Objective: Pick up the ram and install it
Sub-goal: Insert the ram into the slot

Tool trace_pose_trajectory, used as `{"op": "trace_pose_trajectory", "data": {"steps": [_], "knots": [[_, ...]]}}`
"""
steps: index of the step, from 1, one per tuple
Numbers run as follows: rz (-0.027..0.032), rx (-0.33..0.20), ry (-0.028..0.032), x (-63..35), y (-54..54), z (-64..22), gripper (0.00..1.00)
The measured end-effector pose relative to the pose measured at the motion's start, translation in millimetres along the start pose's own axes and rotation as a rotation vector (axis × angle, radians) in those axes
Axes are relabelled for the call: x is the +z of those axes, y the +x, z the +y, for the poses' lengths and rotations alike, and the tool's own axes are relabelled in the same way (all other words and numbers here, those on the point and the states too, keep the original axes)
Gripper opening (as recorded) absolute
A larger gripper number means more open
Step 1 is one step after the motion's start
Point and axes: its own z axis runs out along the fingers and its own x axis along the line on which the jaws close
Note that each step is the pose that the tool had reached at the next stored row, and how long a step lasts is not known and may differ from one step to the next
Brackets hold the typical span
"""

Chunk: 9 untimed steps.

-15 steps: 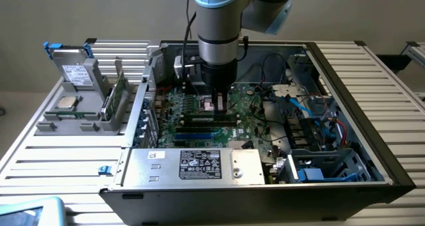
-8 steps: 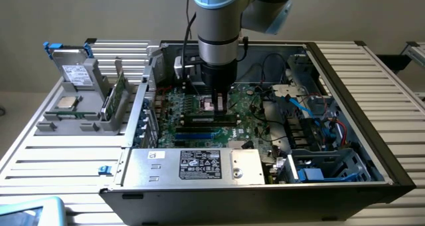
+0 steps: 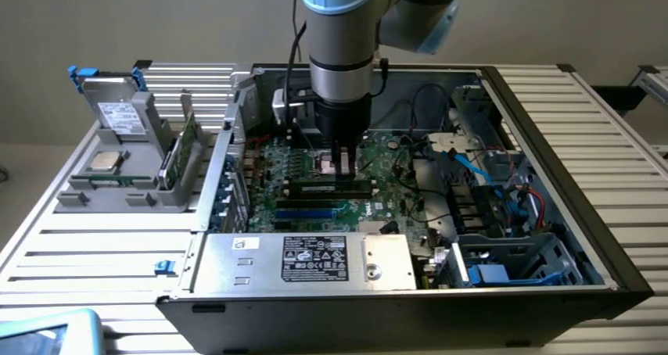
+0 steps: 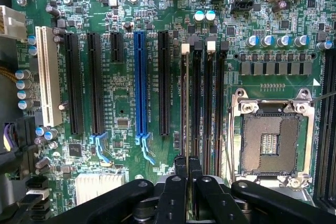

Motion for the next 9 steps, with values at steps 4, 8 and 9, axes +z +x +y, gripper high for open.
{"op": "trace_pose_trajectory", "data": {"steps": [4,8,9], "knots": [[0.0000,0.000,0.0010,1.6,-0.1,0.2,0.13],[0.0000,0.000,0.0014,2.2,-0.2,0.2,0.13],[-0.0001,0.000,0.0016,2.3,-0.2,0.2,0.13]]}}
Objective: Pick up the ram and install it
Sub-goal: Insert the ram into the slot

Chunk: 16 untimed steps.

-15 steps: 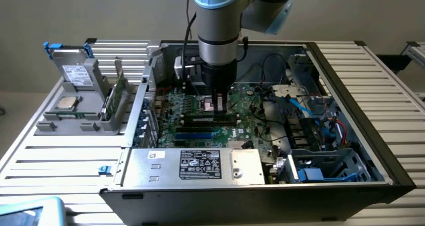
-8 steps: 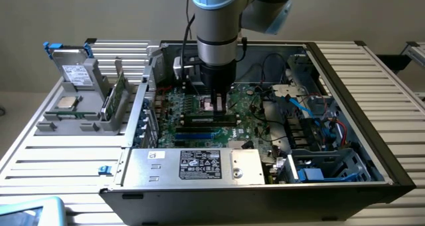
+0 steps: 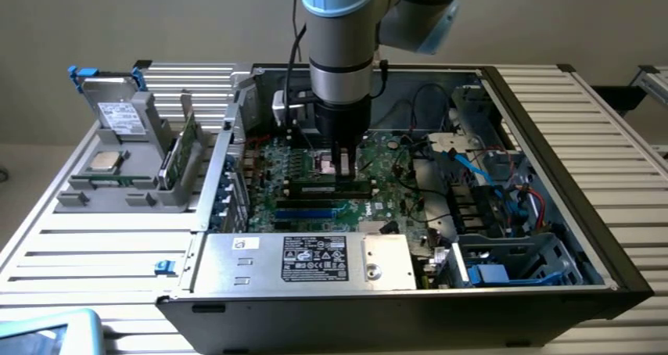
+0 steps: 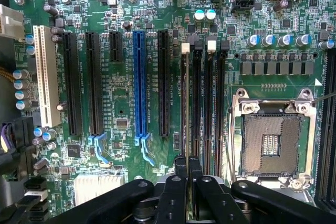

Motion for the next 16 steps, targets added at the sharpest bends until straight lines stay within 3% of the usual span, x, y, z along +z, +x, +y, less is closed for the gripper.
{"op": "trace_pose_trajectory", "data": {"steps": [3,4,7,13,16], "knots": [[0.0000,0.000,0.0005,0.1,0.0,0.0,0.15],[0.0000,0.000,0.0006,0.1,0.0,0.0,0.22],[-0.0004,0.000,0.0010,-3.1,0.1,-0.2,0.22],[-0.0001,0.000,0.0007,-29.0,1.1,-3.3,0.22],[-0.0006,0.000,0.0005,-33.4,1.7,-4.6,0.22]]}}
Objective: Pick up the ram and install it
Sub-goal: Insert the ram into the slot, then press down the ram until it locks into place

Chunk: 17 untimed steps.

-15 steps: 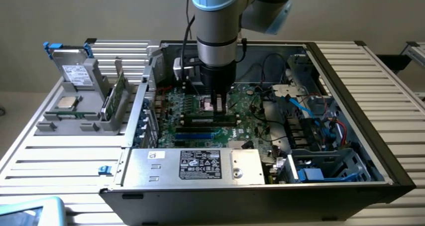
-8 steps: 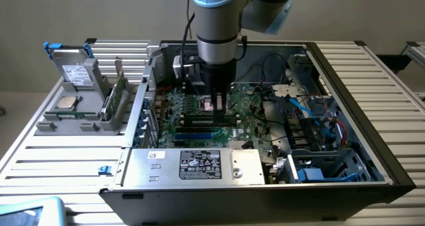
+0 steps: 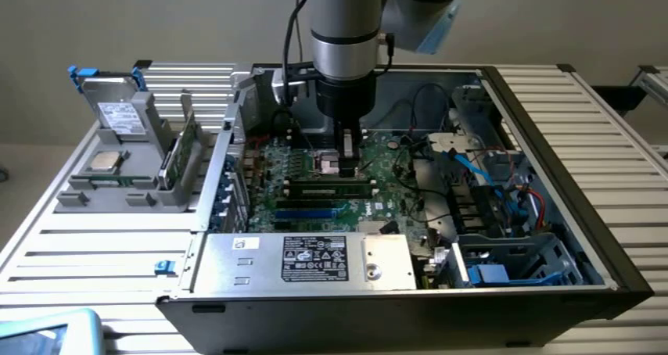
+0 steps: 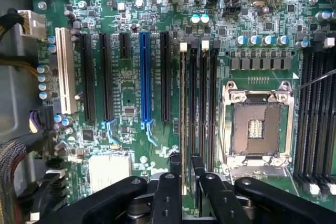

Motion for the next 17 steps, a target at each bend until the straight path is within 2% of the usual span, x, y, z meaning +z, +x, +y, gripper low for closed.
{"op": "trace_pose_trajectory", "data": {"steps": [12,14,17], "knots": [[-0.0001,0.000,-0.0002,-0.1,0.0,0.0,0.22],[-0.0001,0.000,-0.0002,-0.1,0.0,-0.1,0.13],[0.0000,0.000,-0.0002,-0.1,0.0,0.0,0.11]]}}
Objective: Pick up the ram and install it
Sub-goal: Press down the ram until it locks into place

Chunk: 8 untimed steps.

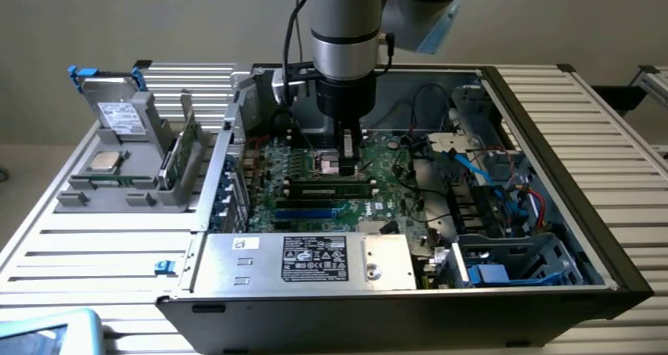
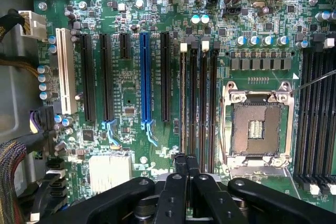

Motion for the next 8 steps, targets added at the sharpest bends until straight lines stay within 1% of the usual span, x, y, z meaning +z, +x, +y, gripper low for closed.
{"op": "trace_pose_trajectory", "data": {"steps": [1,2,3,5,6,7,8], "knots": [[0.0000,0.000,-0.0001,0.0,0.0,0.0,0.11],[0.0003,0.000,-0.0023,0.0,0.0,-0.2,0.11],[0.0003,0.000,-0.0114,0.3,0.0,-0.7,0.11],[0.0006,-0.001,-0.0384,0.7,0.0,-1.4,0.11],[0.0008,-0.001,-0.0470,1.0,0.0,-2.1,0.11],[0.0010,-0.001,-0.0485,1.3,-0.1,-3.1,0.11],[0.0010,-0.001,-0.0486,1.7,0.0,-4.6,0.11]]}}
